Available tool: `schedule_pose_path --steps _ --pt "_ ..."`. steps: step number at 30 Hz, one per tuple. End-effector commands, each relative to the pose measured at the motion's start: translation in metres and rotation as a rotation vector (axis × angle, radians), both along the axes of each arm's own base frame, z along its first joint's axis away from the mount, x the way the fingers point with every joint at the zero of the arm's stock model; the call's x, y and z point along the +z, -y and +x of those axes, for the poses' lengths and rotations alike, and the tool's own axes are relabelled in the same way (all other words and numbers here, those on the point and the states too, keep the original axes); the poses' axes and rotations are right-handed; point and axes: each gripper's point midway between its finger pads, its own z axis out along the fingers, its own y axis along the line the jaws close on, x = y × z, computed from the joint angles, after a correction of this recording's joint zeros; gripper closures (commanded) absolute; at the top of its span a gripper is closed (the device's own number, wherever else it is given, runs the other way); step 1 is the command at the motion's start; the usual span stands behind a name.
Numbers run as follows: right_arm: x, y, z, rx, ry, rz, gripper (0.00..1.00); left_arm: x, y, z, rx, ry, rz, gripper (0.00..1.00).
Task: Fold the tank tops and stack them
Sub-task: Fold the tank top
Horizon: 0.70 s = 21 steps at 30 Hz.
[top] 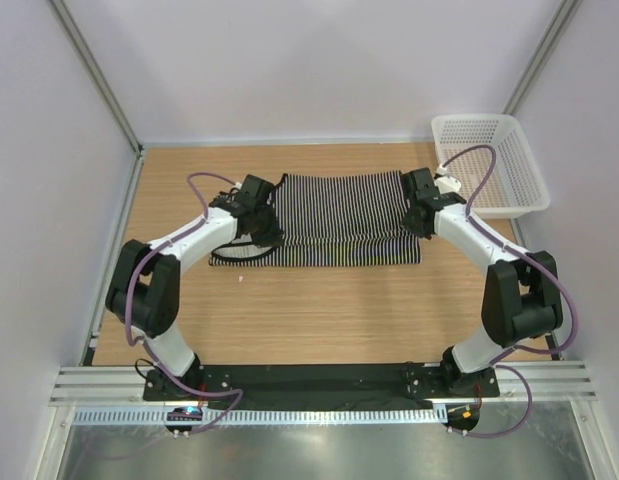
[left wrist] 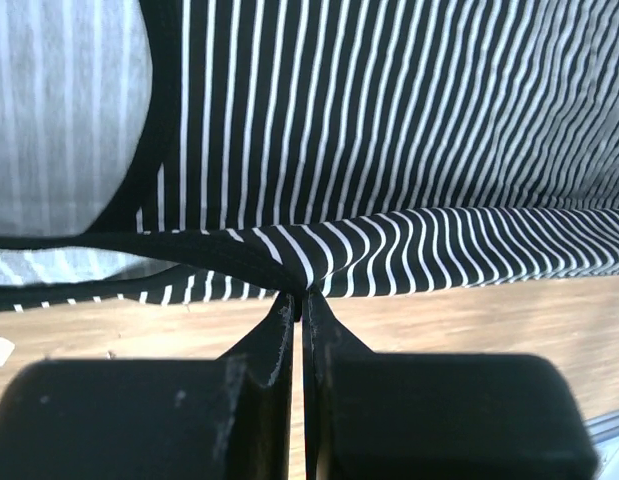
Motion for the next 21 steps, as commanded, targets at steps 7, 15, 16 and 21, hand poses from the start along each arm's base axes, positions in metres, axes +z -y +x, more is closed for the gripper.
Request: schedule_pose_path --steps 7,15,16,21 --pt "0.004 0.001 0.043 -0.023 0.021 0.014 0.98 -0.005 -0.005 0.029 0.014 -0.018 0.013 1.0" --pt "0.004 0.005 0.057 -0.049 0.021 0.006 0.98 -0.006 -0.01 0.05 0.039 -0.016 0.006 1.0" --pt "0.004 0.007 0.059 -0.055 0.023 0.005 0.98 -0.004 -0.009 0.053 0.037 -0.011 0.004 1.0" --pt "0.004 0.008 0.066 -0.064 0.022 0.003 0.98 -0.005 -0.01 0.064 0.042 -0.019 0.0 1.0"
